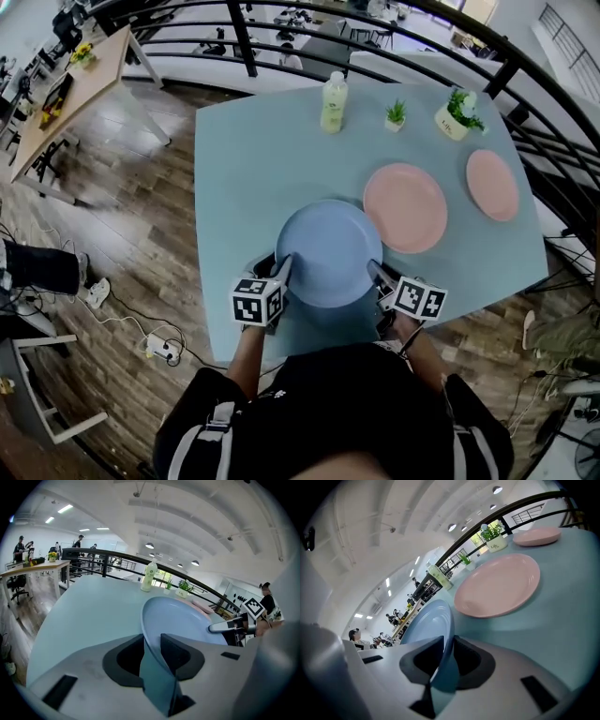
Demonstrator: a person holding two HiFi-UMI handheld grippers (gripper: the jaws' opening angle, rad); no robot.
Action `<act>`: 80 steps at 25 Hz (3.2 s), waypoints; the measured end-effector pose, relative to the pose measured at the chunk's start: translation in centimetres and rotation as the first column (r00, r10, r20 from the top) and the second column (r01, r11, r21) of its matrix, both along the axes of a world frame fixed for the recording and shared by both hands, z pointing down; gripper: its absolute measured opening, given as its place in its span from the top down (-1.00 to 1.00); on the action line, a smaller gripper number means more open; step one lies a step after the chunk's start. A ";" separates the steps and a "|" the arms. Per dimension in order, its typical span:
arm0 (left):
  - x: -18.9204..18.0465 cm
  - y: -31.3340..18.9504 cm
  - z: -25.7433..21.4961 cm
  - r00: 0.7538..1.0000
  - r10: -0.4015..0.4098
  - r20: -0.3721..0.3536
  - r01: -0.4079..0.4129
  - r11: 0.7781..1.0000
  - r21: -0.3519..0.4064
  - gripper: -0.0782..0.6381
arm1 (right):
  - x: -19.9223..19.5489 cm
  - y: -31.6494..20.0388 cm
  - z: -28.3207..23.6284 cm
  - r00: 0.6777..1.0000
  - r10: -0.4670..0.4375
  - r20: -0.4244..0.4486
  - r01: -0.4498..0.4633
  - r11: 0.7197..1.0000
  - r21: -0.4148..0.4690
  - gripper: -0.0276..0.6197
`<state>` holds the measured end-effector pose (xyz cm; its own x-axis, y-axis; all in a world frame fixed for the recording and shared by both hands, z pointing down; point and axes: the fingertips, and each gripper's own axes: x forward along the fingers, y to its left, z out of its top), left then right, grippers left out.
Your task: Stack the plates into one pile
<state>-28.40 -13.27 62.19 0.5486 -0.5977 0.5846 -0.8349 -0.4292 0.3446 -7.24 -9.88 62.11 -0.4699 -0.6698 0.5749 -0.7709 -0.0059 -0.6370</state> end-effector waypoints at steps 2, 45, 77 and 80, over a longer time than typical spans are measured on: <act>0.7 -0.2 -0.5 1.000 -0.014 0.003 0.014 1.000 0.007 0.49 | 0.7 -0.5 -0.4 1.000 -0.003 0.020 0.003 1.000 0.012 0.70; 21.6 -6.1 -0.7 0.994 0.033 0.103 -0.028 0.998 -0.049 0.45 | 21.5 -8.4 -2.3 0.994 0.053 0.099 -0.060 0.996 0.067 0.69; 22.3 -7.4 -0.9 0.935 0.041 0.353 -0.052 0.998 0.023 0.37 | 22.4 -9.1 -1.4 0.996 -0.084 0.037 0.080 0.992 0.101 0.27; 22.6 -7.3 -1.8 0.948 0.020 0.319 -0.034 0.999 0.039 0.37 | 22.8 -9.2 -2.6 0.996 -0.083 0.038 0.077 0.986 0.145 0.27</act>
<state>-5.83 -20.53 60.34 0.3545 -0.6139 0.7054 -0.8860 -0.4616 0.0435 15.53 -19.08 59.55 -0.5478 -0.7029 0.4538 -0.7368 0.1484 -0.6596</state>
